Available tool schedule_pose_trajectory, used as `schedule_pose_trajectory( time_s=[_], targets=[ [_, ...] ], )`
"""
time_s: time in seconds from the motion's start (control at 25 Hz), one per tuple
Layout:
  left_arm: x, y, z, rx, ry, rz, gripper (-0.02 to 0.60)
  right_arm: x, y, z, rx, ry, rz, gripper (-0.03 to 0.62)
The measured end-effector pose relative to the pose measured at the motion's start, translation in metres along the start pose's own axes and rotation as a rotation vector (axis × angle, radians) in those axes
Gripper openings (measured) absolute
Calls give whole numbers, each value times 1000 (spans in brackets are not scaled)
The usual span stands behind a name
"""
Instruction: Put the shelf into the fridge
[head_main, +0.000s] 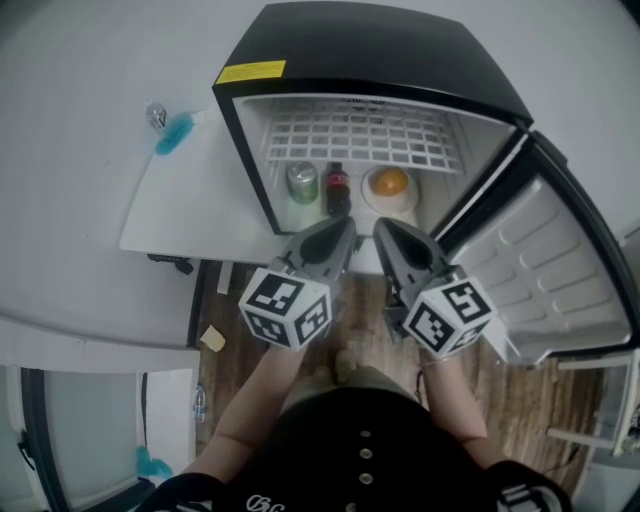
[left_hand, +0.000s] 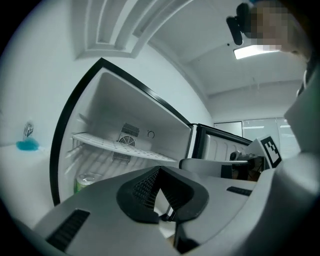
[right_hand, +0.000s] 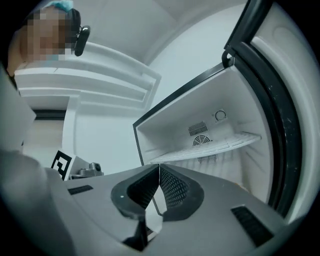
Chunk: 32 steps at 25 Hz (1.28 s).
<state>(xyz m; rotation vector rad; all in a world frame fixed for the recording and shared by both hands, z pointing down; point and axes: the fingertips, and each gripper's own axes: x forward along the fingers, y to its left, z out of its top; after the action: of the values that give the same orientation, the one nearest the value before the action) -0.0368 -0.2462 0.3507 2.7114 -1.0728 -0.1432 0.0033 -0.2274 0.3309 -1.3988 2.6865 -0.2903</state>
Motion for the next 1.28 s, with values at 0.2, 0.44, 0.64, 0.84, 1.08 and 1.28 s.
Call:
schedule_pose_trajectory(
  time_s=[0.2,0.44,0.64,0.84,1.08,1.28],
  targets=[
    [3,-10,-4,66,17,13,7,-9,-2,-2,-103,13,-47,12],
    [-1,-12,-4,26,5,13,8,-18,-10,3,-202,-37,-139,11],
    [-7,-12,-3,0,-3,9,7,-14,-5,-3,-330,20,-157,11],
    [-7,-10,-7,-5,6,3,6,-13,-4,-5,-373,75,-167,11],
    [-7,-11,-8,4,18,-4,7,-13,-1,-7,-393,59,-161,9],
    [-5,-11,-6,0,22,-14,7,-12,-1,-6,-393,25,-146,9]
  ],
)
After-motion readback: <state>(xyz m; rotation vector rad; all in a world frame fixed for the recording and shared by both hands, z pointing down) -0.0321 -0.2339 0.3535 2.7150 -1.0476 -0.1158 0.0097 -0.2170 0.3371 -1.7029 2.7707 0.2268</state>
